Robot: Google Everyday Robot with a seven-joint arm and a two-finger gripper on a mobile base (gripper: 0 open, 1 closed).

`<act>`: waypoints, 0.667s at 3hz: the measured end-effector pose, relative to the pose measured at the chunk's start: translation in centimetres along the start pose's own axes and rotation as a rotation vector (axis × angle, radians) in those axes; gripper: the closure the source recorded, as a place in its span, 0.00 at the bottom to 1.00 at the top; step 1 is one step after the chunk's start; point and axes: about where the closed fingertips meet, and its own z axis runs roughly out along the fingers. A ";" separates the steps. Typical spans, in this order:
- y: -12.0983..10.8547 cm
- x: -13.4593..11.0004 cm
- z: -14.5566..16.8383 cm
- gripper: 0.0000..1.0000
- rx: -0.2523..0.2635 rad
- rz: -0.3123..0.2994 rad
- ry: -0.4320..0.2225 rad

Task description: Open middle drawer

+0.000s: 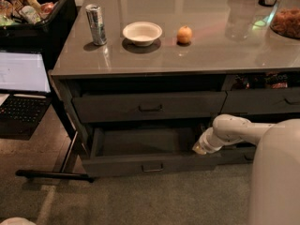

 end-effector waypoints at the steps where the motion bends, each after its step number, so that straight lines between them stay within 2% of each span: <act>1: -0.2 -0.8 -0.3 1.00 0.002 -0.022 -0.050; 2: -0.2 -2.3 -0.3 1.00 -0.003 -0.056 -0.109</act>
Offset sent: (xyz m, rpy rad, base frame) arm 0.0236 0.0311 0.0246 0.1324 -0.1263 0.1112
